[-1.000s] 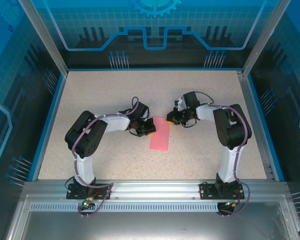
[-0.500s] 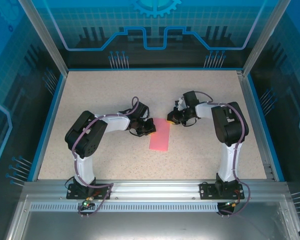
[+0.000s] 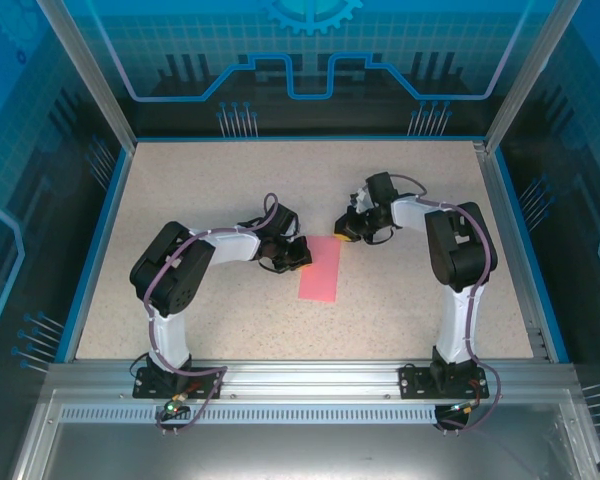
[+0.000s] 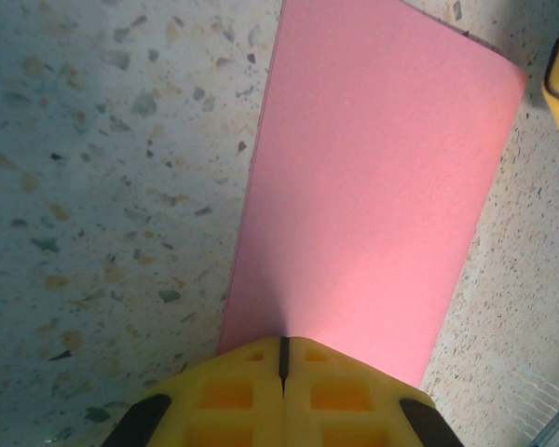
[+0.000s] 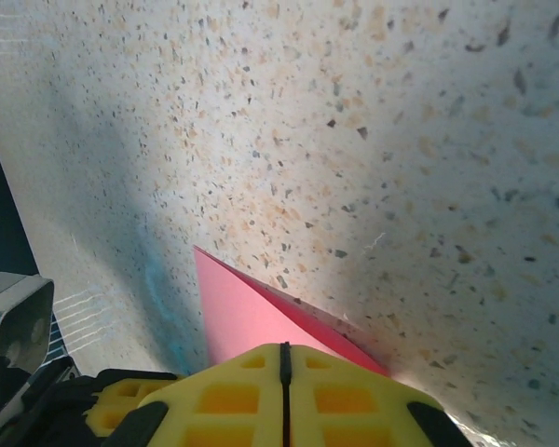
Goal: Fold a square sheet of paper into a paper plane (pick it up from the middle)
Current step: Fold the square sheet of paper in half at the center of the table.
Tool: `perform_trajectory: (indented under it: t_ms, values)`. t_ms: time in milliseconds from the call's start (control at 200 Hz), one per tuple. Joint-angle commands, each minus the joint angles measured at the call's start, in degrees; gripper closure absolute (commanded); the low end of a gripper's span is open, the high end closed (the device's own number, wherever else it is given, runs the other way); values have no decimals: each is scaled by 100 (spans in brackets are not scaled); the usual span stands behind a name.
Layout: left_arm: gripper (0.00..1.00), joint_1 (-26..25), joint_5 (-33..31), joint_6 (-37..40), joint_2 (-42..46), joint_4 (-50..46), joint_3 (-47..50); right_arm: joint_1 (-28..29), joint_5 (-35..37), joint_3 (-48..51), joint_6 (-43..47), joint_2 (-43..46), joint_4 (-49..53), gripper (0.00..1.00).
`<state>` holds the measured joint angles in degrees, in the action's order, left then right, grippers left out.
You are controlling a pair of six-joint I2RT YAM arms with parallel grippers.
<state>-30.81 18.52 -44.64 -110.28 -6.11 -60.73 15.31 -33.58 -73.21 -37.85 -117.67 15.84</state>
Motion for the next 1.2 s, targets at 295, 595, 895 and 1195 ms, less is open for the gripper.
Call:
perform_trajectory:
  t_ms: [295, 595, 895, 1195]
  values:
    - [100, -151, -451, 96, -398, -685, 196, -154, 78, 26, -30, -400, 86, 93]
    - [100, -149, -444, 105, -433, -675, 183, -156, -184, -59, 6, -63, 109, 92]
    - [100, -162, -435, 106, -457, -681, 149, -169, -216, 52, -126, -335, -138, 92]
    - [100, -161, -432, 100, -442, -663, 195, -156, 103, 80, 22, -353, 118, 92]
